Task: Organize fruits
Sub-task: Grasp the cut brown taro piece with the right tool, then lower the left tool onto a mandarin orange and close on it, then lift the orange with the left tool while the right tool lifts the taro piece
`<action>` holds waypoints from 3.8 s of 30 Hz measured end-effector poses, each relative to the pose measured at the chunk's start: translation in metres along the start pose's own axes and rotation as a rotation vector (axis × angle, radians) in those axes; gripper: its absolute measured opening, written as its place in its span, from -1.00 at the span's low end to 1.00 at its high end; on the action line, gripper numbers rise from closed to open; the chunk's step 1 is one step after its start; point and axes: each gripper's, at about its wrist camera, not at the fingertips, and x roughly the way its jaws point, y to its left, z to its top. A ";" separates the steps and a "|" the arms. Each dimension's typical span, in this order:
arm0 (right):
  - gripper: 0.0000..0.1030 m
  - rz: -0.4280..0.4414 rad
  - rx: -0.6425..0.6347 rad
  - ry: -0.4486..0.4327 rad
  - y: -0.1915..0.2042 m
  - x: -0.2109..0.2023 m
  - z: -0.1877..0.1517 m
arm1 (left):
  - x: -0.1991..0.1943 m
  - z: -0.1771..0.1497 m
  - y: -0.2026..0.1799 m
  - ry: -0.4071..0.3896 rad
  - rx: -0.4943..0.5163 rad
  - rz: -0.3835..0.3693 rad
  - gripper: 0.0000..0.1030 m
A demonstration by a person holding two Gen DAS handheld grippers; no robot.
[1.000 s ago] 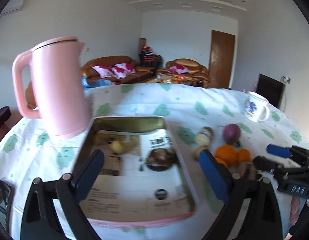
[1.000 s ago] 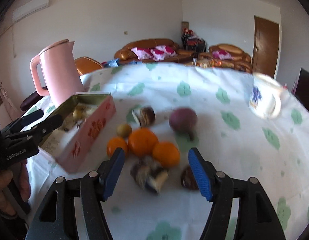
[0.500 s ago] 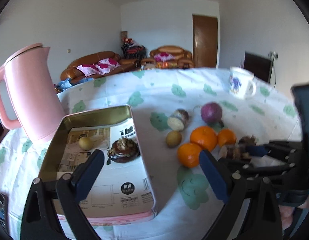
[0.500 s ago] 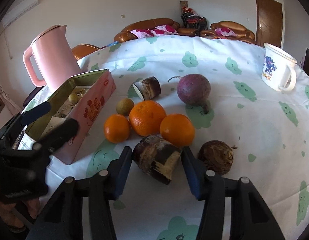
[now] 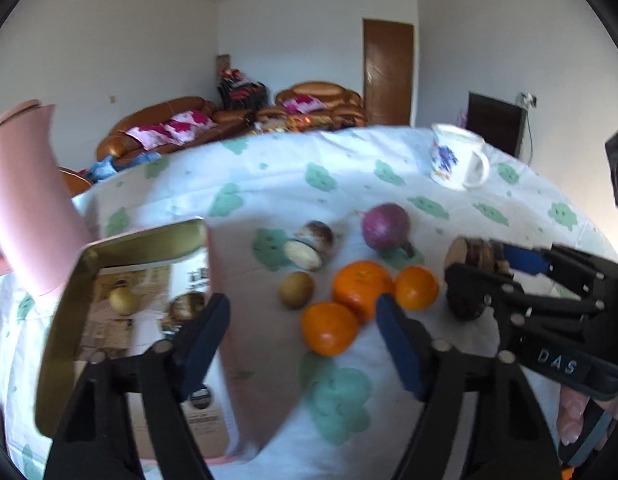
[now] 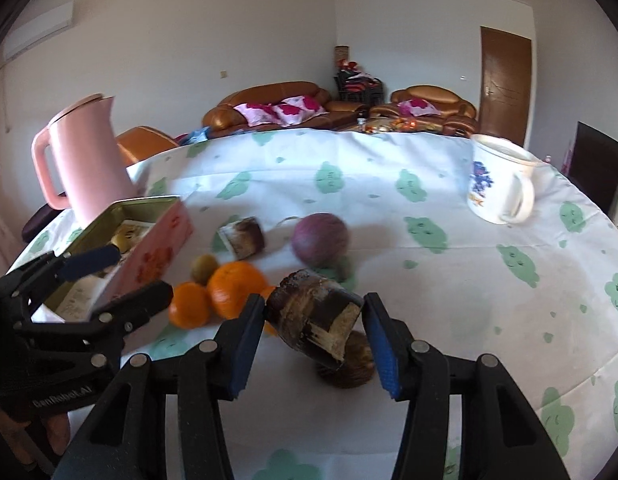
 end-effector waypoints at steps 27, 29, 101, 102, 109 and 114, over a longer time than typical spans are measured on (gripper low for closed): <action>0.02 0.024 0.009 -0.047 -0.006 -0.007 -0.003 | 0.015 -0.003 -0.016 0.058 0.060 -0.010 -0.27; 0.02 0.030 0.007 -0.055 -0.006 -0.009 -0.003 | 0.010 -0.003 -0.014 0.031 0.054 -0.015 -0.27; 0.02 0.065 -0.036 -0.245 0.001 -0.043 -0.010 | -0.045 -0.010 0.001 -0.256 -0.021 0.020 -0.27; 0.02 0.065 -0.037 -0.248 0.001 -0.043 -0.010 | -0.046 -0.010 0.001 -0.260 -0.020 0.021 -0.27; 0.02 0.062 -0.043 -0.262 0.002 -0.045 -0.011 | -0.050 -0.011 0.001 -0.281 -0.026 0.025 -0.27; 0.02 0.059 -0.049 -0.274 0.003 -0.048 -0.012 | -0.053 -0.014 0.001 -0.299 -0.029 0.023 -0.27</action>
